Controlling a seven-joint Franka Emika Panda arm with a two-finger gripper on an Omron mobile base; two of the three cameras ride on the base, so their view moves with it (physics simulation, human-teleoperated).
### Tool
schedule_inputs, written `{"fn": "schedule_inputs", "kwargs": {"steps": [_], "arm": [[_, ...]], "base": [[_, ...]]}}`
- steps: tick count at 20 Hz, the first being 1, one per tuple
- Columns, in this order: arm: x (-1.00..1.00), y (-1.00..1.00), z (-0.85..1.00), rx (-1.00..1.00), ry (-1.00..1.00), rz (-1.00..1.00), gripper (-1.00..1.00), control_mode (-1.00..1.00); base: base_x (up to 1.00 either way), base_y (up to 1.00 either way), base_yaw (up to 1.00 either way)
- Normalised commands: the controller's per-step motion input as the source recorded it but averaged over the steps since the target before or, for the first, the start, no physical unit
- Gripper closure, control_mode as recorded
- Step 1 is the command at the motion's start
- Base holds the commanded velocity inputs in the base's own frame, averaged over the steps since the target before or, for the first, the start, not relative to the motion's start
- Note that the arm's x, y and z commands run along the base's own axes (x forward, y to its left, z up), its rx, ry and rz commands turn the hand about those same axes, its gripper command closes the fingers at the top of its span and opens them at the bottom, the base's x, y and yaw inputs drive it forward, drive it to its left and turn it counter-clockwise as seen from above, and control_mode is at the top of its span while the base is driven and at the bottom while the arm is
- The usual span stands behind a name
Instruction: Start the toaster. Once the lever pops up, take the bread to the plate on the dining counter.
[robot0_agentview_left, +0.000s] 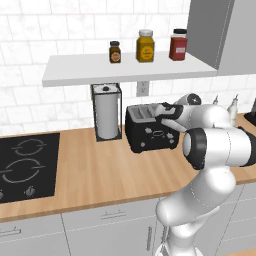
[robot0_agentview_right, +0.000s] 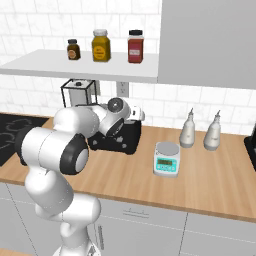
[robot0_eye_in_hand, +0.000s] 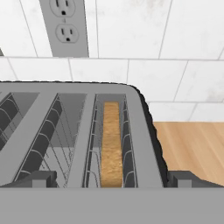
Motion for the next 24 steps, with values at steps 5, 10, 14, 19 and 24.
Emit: {"fn": "schedule_inputs", "kwargs": {"steps": [5,10,14,19,24], "arm": [[0.0,0.0,0.0,0.0,0.0,0.0,-1.0,-1.0],[0.0,0.0,0.0,0.0,0.0,0.0,-1.0,-1.0],[0.0,0.0,0.0,0.0,0.0,0.0,-1.0,-1.0],[0.0,0.0,0.0,0.0,0.0,0.0,-1.0,-1.0],[0.0,0.0,0.0,0.0,0.0,0.0,-1.0,-1.0]], "base": [[0.0,0.0,0.0],[0.0,0.0,0.0],[0.0,0.0,0.0],[0.0,0.0,0.0],[0.0,0.0,0.0]]}}
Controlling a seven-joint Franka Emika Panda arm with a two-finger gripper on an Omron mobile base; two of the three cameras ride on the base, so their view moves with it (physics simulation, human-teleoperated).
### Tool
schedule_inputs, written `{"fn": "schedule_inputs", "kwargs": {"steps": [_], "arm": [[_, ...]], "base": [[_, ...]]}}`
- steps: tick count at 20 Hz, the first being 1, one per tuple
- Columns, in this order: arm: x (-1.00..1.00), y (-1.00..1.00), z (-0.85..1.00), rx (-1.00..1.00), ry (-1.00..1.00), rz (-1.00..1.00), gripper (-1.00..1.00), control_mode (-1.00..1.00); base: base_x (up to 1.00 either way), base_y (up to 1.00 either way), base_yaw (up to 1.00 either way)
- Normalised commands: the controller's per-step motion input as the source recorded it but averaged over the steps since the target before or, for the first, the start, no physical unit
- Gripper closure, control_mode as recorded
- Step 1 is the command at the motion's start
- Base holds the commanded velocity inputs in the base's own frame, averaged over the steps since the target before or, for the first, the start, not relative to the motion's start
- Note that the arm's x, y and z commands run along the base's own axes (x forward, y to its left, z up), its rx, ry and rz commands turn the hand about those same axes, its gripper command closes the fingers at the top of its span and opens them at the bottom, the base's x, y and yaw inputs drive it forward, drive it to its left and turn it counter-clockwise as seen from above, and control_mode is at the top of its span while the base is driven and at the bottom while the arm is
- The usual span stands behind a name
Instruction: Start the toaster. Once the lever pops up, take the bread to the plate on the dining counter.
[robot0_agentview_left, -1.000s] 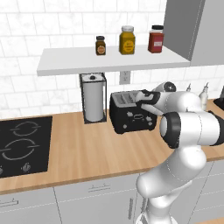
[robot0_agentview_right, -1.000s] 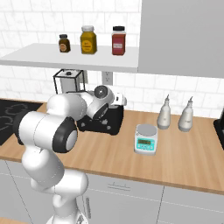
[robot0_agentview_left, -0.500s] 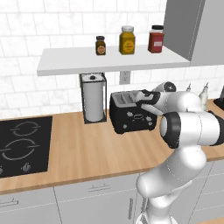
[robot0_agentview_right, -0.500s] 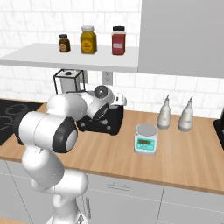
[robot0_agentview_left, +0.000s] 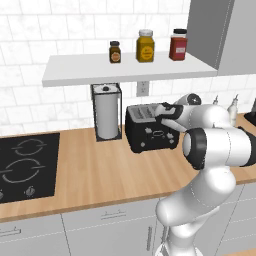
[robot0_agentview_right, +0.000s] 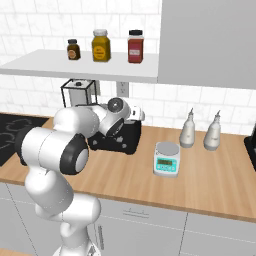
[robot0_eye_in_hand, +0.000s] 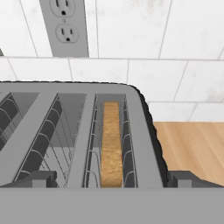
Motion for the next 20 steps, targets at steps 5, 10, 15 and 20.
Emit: {"fn": "schedule_inputs", "kwargs": {"steps": [5,10,15,20], "arm": [[0.0,0.0,0.0,0.0,0.0,0.0,-1.0,-1.0],[0.0,0.0,0.0,0.0,0.0,0.0,-1.0,-1.0],[0.0,0.0,0.0,0.0,0.0,0.0,-1.0,-1.0],[0.0,0.0,0.0,0.0,0.0,0.0,-1.0,-1.0]], "base": [[0.0,0.0,0.0],[0.0,0.0,0.0],[0.0,0.0,0.0],[0.0,0.0,0.0]]}}
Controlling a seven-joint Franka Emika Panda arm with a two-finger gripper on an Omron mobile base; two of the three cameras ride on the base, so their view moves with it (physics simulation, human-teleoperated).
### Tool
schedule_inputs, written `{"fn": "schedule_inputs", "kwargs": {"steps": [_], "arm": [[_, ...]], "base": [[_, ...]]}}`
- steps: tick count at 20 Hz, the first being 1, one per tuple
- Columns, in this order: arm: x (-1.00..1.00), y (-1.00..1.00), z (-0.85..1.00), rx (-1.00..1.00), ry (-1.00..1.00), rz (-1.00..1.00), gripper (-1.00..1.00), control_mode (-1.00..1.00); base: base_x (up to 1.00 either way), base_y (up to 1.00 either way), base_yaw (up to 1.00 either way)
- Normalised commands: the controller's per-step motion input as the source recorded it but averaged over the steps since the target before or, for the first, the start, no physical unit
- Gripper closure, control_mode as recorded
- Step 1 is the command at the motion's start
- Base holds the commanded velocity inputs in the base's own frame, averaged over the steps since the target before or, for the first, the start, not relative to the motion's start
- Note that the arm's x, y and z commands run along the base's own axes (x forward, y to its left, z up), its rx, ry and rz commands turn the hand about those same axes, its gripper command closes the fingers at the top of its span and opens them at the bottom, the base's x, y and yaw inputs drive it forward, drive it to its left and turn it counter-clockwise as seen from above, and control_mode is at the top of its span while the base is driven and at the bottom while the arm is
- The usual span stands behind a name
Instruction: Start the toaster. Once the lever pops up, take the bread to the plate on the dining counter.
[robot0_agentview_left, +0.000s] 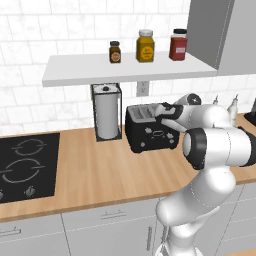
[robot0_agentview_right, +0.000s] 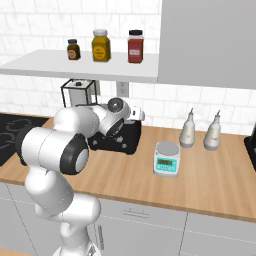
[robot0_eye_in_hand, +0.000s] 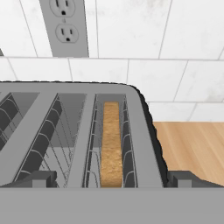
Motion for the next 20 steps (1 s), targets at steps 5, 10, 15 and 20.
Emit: {"fn": "schedule_inputs", "kwargs": {"steps": [5,10,15,20], "arm": [[0.0,0.0,0.0,0.0,0.0,0.0,-1.0,-1.0],[0.0,0.0,0.0,0.0,0.0,0.0,-1.0,-1.0],[0.0,0.0,0.0,0.0,0.0,0.0,-1.0,-1.0],[0.0,0.0,0.0,0.0,0.0,0.0,-1.0,-1.0]], "base": [[0.0,0.0,0.0],[0.0,0.0,0.0],[0.0,0.0,0.0],[0.0,0.0,0.0]]}}
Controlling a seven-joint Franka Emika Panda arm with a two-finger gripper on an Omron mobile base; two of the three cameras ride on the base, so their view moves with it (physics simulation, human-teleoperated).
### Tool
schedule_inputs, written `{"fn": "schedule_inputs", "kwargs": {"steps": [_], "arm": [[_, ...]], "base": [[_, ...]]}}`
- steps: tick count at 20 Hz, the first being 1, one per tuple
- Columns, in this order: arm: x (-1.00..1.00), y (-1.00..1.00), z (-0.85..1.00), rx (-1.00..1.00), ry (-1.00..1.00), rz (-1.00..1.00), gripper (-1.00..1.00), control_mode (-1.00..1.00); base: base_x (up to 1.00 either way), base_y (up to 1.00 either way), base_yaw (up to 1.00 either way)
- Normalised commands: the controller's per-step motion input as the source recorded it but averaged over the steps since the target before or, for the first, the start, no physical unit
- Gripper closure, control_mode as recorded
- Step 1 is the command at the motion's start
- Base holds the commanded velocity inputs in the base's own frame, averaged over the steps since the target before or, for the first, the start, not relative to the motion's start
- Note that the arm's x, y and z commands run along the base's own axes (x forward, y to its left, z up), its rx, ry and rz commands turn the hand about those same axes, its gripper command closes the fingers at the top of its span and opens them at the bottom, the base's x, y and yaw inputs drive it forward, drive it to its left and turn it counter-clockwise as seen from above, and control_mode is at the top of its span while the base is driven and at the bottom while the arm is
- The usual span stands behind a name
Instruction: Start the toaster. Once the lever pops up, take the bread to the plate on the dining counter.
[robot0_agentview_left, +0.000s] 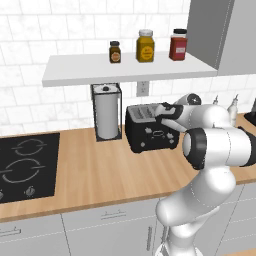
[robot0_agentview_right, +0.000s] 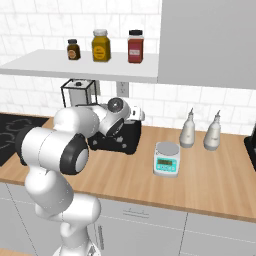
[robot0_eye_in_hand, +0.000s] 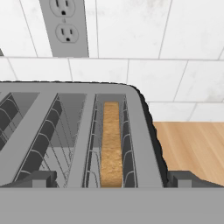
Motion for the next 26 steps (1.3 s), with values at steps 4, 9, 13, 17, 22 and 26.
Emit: {"fn": "schedule_inputs", "kwargs": {"steps": [4,9,13,17,22,26], "arm": [[0.0,0.0,0.0,0.0,0.0,0.0,-1.0,-1.0],[0.0,0.0,0.0,0.0,0.0,0.0,-1.0,-1.0],[0.0,0.0,0.0,0.0,0.0,0.0,-1.0,-1.0],[0.0,0.0,0.0,0.0,0.0,0.0,-1.0,-1.0],[0.0,0.0,0.0,0.0,0.0,0.0,-1.0,-1.0],[0.0,0.0,0.0,0.0,0.0,0.0,-1.0,-1.0]], "base": [[0.0,0.0,0.0],[0.0,0.0,0.0],[0.0,0.0,0.0],[0.0,0.0,0.0],[0.0,0.0,0.0],[0.0,0.0,0.0]]}}
